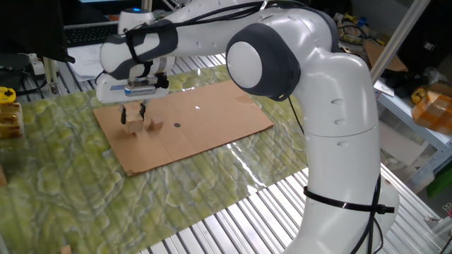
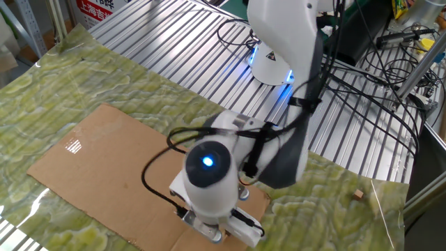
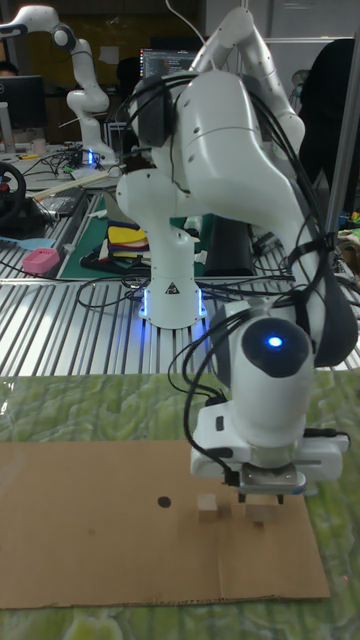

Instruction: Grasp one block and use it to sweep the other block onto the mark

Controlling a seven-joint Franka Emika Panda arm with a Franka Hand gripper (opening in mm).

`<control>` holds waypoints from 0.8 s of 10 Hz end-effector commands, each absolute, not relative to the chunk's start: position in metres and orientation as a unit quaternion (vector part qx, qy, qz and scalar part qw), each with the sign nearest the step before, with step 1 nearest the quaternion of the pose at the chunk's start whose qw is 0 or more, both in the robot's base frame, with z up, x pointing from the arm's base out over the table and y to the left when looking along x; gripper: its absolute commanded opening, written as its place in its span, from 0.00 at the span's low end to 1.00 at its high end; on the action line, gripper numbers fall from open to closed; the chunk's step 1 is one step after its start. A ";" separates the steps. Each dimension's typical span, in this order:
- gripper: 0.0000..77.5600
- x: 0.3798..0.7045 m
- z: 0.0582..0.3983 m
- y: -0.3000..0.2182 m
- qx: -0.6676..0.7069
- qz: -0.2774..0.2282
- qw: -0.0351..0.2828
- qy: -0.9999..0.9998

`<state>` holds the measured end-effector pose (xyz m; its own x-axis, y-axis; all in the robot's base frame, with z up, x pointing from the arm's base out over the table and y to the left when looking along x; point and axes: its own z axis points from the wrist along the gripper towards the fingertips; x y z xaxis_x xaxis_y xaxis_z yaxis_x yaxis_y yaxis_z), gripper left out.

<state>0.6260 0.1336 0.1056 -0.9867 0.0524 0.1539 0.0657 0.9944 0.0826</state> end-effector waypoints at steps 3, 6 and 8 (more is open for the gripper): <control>0.01 0.634 0.104 0.101 -0.004 -0.042 0.058 -0.997; 0.01 0.634 0.108 0.095 0.014 0.015 0.059 -0.998; 0.01 0.635 0.108 0.093 0.039 0.075 0.058 -0.995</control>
<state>0.6329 0.0973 0.1050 -0.9923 -0.0214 0.1218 -0.0247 0.9994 -0.0262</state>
